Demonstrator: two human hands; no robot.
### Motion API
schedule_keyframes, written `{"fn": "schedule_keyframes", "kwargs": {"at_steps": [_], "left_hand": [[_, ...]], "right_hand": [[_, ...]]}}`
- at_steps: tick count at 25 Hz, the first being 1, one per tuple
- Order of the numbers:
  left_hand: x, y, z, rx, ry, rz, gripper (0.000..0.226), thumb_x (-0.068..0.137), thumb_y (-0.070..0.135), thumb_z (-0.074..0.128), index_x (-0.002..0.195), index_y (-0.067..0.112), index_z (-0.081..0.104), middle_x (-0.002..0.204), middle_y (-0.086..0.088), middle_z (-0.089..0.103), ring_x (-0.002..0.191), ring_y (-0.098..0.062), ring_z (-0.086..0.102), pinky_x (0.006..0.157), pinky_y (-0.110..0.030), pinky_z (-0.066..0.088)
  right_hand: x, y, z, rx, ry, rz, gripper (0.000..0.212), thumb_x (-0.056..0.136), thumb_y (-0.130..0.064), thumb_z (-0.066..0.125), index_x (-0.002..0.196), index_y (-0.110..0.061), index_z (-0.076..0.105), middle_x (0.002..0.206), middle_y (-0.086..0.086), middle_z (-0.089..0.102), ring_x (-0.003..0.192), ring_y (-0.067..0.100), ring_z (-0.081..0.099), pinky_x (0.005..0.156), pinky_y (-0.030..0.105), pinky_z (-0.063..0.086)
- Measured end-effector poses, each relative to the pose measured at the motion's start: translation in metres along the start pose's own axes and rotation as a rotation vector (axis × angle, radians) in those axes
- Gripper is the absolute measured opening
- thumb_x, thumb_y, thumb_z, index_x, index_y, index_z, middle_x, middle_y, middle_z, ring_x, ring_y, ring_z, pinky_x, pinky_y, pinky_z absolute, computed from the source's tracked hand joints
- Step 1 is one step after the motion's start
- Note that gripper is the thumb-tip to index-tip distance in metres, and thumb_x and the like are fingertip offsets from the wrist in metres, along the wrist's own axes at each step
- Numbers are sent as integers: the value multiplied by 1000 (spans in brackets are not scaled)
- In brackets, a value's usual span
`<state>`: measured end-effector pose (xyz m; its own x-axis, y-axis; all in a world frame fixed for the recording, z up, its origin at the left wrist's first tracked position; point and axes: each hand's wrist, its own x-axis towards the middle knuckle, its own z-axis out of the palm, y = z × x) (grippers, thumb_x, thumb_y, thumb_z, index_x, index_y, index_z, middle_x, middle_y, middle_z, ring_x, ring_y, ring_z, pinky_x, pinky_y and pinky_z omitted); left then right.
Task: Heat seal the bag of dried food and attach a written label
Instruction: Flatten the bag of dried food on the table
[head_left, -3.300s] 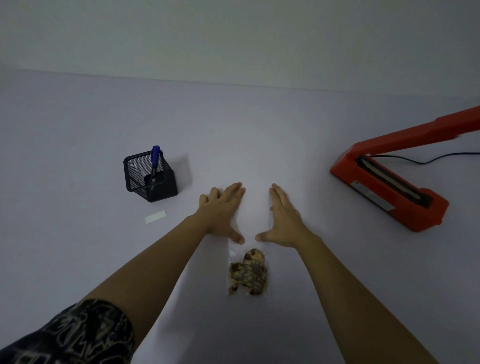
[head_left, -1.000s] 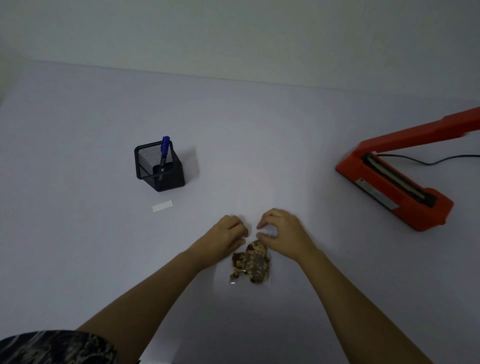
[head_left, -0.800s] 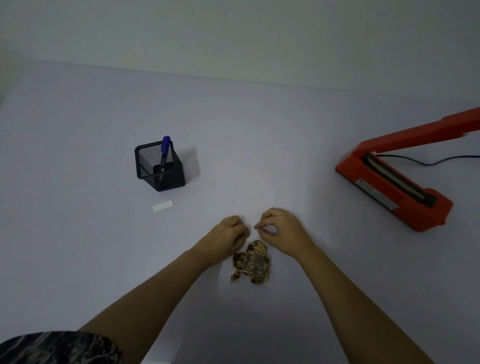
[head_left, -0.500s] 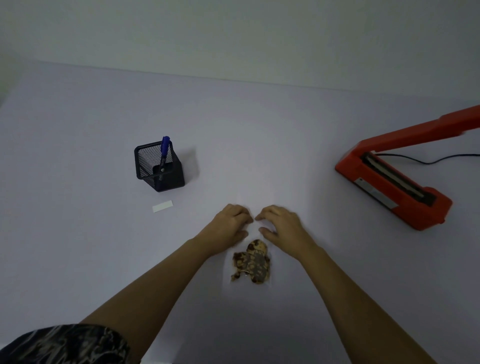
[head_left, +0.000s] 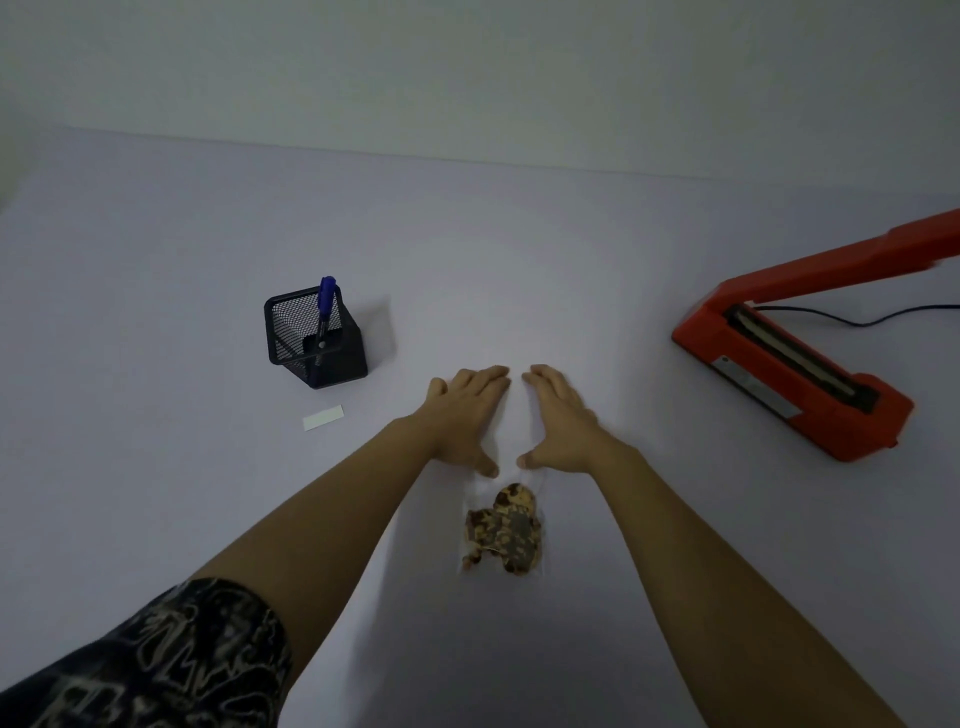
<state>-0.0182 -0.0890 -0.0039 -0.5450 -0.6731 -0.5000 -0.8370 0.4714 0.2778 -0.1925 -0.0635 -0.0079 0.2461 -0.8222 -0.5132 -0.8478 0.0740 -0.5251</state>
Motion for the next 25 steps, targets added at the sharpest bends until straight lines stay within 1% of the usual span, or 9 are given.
{"fn": "schedule_keyframes", "kwargs": {"at_steps": [3, 5, 7, 10, 13, 15, 17, 21, 25], "left_hand": [[3, 2, -1, -160, 60, -48, 87, 79, 47, 60, 146, 18, 13, 156, 4, 9, 138, -23, 14, 107, -46, 20], [3, 5, 2, -189, 182, -48, 65, 88, 31, 52, 144, 16, 24, 154, 0, 20, 136, -25, 22, 105, -44, 26], [2, 9, 12, -200, 302, -84, 55, 88, 19, 52, 140, 15, 34, 149, -7, 26, 131, -30, 29, 100, -43, 33], [5, 19, 18, -352, 391, -258, 50, 82, 12, 56, 131, 14, 45, 139, -15, 29, 123, -34, 30, 98, -43, 37], [9, 29, 14, -528, 436, -374, 50, 77, 5, 59, 126, 6, 47, 128, -17, 34, 118, -34, 34, 98, -32, 34], [10, 37, 12, -611, 453, -428, 55, 77, 4, 62, 129, 4, 43, 129, -17, 34, 118, -33, 36, 98, -30, 34], [10, 42, 10, -643, 467, -503, 59, 76, 4, 64, 130, 3, 40, 131, -18, 33, 117, -34, 37, 96, -31, 36], [11, 43, 5, -605, 454, -525, 58, 75, 6, 66, 127, 2, 42, 128, -19, 36, 112, -34, 40, 93, -32, 37], [6, 45, 5, -500, 467, -489, 48, 76, 8, 63, 121, 1, 45, 121, -17, 43, 111, -32, 40, 93, -33, 36]], "right_hand": [[0, 3, 2, 14, -15, 2, 108, 66, -24, 77, 146, -22, 4, 155, -9, -5, 141, 21, 8, 111, 51, 20], [-1, 5, 7, 84, 27, 8, 96, 72, -22, 69, 146, -24, 9, 155, -12, 0, 140, 20, 15, 111, 50, 20], [-2, 7, 14, 196, 196, -12, 71, 82, -19, 60, 144, -19, 24, 154, -6, 14, 135, 19, 29, 111, 45, 26], [-2, 4, 25, 219, 457, 7, 47, 87, -10, 56, 133, -9, 45, 146, 10, 23, 128, 22, 34, 108, 30, 30], [2, -7, 28, 287, 532, 95, 45, 83, -3, 57, 128, -4, 50, 137, 13, 30, 122, 23, 39, 98, 22, 35], [5, -14, 27, 383, 542, 169, 49, 81, 1, 57, 128, -3, 49, 131, 11, 36, 117, 23, 45, 91, 18, 37], [9, -17, 24, 457, 565, 242, 54, 77, 1, 61, 129, -4, 47, 129, 10, 38, 110, 23, 51, 88, 20, 41], [8, -19, 18, 454, 558, 292, 55, 74, -1, 64, 126, -6, 50, 128, 10, 39, 106, 24, 54, 84, 21, 42], [3, -22, 18, 344, 553, 314, 53, 76, -8, 65, 127, -8, 49, 127, 11, 42, 113, 26, 48, 86, 23, 39]]}}
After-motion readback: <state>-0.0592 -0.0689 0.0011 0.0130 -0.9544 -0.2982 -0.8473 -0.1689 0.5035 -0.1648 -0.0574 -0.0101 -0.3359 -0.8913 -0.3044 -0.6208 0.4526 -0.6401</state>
